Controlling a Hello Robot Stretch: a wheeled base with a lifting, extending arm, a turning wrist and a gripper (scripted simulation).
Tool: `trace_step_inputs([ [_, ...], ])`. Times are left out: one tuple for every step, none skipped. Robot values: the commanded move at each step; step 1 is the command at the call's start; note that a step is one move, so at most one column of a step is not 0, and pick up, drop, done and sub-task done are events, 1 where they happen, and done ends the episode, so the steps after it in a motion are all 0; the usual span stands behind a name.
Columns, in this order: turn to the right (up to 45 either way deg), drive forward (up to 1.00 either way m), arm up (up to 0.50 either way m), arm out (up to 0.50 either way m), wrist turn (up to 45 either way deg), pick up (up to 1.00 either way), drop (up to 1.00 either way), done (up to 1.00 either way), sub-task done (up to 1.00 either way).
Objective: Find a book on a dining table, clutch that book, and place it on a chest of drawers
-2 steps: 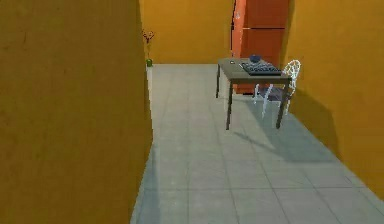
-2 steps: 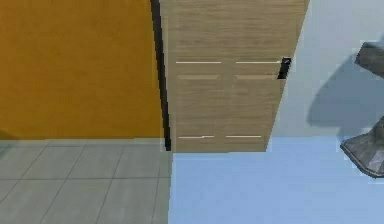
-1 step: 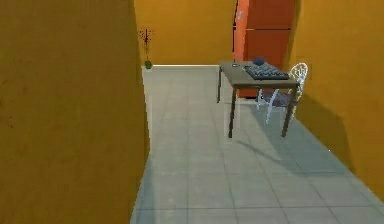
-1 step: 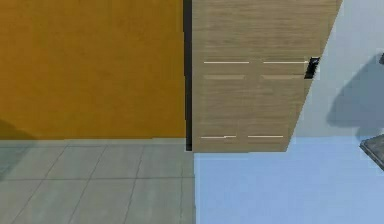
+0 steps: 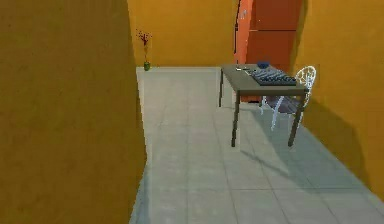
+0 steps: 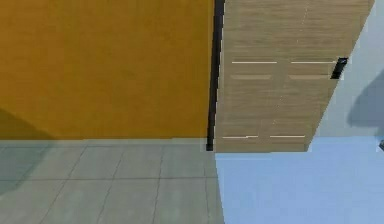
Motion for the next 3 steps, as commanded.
trace_step_inputs([
  [45.0,0.00,0.00,0.00,0.0,0.00,0.00,0.00,0.00],
  [45.0,0.00,0.00,0.00,0.0,0.00,0.00,0.00,0.00],
  [0.0,0.35,0.00,0.00,0.0,0.00,0.00,0.00,0.00],
])
